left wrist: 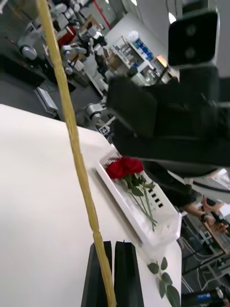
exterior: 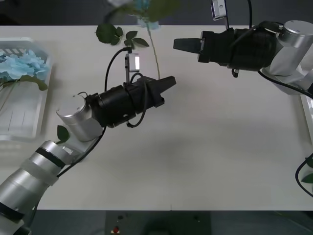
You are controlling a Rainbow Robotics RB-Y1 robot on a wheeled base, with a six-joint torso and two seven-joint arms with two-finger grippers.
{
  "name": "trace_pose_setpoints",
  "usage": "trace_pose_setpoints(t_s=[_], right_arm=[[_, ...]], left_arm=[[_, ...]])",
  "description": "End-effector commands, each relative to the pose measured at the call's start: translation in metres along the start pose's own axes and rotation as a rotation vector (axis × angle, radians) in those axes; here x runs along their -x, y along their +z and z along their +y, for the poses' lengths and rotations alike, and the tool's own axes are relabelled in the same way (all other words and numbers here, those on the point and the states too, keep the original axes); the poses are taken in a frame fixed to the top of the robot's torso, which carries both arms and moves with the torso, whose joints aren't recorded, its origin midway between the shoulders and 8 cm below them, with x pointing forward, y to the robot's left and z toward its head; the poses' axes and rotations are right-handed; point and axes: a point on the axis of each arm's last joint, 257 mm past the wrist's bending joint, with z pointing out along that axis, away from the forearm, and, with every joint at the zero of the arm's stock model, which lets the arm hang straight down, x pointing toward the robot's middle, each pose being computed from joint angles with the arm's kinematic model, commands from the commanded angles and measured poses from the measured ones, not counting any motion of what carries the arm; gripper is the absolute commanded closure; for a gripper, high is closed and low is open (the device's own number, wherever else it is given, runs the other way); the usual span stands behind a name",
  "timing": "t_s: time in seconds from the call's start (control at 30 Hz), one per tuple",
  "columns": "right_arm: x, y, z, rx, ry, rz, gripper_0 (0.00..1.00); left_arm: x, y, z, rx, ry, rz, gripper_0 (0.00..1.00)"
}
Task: Put the red flowers into the right box and the blue flowers into the left box
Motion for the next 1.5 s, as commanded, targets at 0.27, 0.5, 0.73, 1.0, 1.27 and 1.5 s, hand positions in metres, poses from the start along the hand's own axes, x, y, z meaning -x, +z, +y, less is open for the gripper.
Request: trace_pose_setpoints(t_s=[0.27,0.5,0.73,1.0,1.27,1.5], right_arm=[[0.019,0.014,0.022,0.05,-0.052,-0.017,0.0],[0.024,-0.007,0.016,0.013,-0.087,0.009,0.0],[-0.005,-0.051,0.0,-0.05,-0.117,0.152,0.0],[-0.039,-0.084,-0.007,-0.086,-0.108,0.276,0.0],[-0.04,-0.088,-0.008,-0.091,-0.118,0.289,0.0],[-0.025,-0.082,-0.015,-0.129,-0.14,0.249,0.0]], left_arm=[[0.102,-0.082,0.055,0.132,0.121,-0.044,1.0],[0.166,-0.197,0.108,0.344,0.142,0.006,1.0],[0.214,-0.322,0.15,0.604,0.209,0.027,1.0],[0.252,-0.477,0.204,0.972,0.394,0.102,1.0],[0.236,-0.56,0.234,1.171,0.433,0.219,1.0],[0.203,-0.579,0.249,1.216,0.432,0.302,1.0]])
